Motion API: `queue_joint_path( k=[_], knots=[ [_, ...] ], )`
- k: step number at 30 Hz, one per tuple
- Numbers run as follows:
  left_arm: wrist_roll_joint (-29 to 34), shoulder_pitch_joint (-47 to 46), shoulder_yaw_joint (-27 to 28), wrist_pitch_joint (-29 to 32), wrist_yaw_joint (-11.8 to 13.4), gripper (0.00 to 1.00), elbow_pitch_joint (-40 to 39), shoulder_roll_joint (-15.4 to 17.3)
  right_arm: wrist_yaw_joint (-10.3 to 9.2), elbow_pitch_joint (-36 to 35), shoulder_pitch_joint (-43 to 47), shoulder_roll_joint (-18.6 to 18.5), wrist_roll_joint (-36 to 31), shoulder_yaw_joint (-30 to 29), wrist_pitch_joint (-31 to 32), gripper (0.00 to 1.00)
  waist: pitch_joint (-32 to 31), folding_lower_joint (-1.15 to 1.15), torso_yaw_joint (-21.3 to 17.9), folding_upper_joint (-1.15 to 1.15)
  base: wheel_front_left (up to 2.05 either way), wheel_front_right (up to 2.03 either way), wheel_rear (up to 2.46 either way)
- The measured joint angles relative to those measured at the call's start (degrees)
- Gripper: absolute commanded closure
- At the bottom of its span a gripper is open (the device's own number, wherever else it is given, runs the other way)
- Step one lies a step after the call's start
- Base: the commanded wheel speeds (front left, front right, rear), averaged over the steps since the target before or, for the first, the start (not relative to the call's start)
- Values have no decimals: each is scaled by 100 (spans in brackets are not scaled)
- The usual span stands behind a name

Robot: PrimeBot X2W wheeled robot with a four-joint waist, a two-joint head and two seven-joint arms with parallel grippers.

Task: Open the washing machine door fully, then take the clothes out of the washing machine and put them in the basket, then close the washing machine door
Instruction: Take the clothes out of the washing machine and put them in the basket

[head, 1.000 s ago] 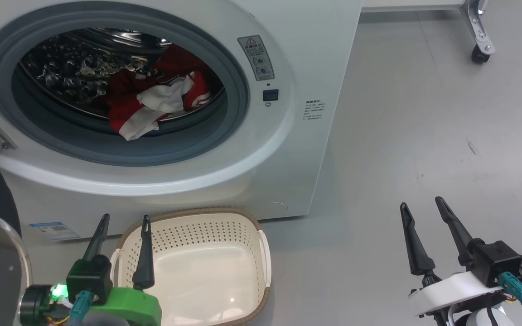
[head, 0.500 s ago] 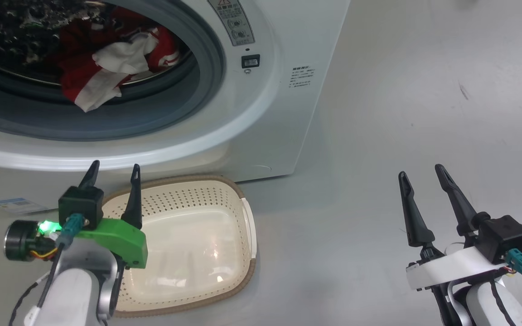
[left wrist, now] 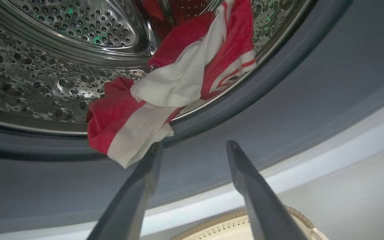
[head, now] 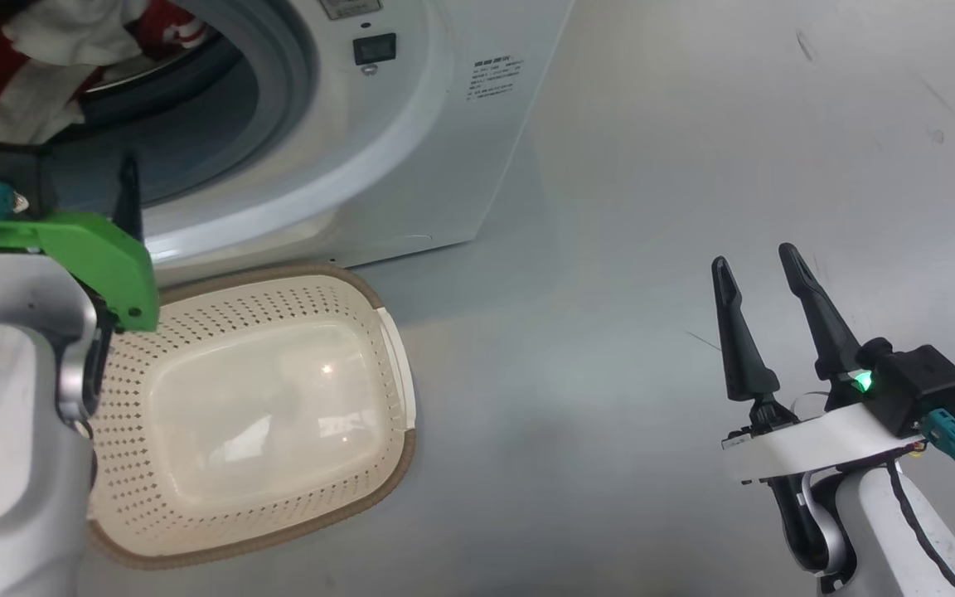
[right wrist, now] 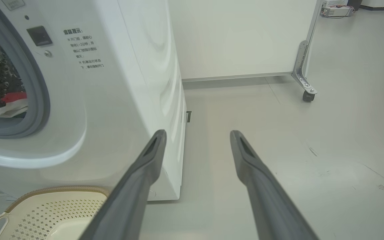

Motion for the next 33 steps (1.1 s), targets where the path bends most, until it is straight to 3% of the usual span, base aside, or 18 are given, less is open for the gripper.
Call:
queue_joint_path(
  k=[21,32,33],
  knots=[
    [271,-1683,525,1410,3,0,740,1259,308,475,-477,345,91,20,-55,0,841,0,-802,0,0,0,0],
    [201,-1929,673,2031,60,0,1094,1307,447,593,-632,437,93,-102,-69,0,975,0,-880,0,0,0,0],
    [197,-1947,681,2064,62,11,1107,1314,458,597,-642,443,93,-103,-70,0,977,1,-880,0,0,0,0]
  ],
)
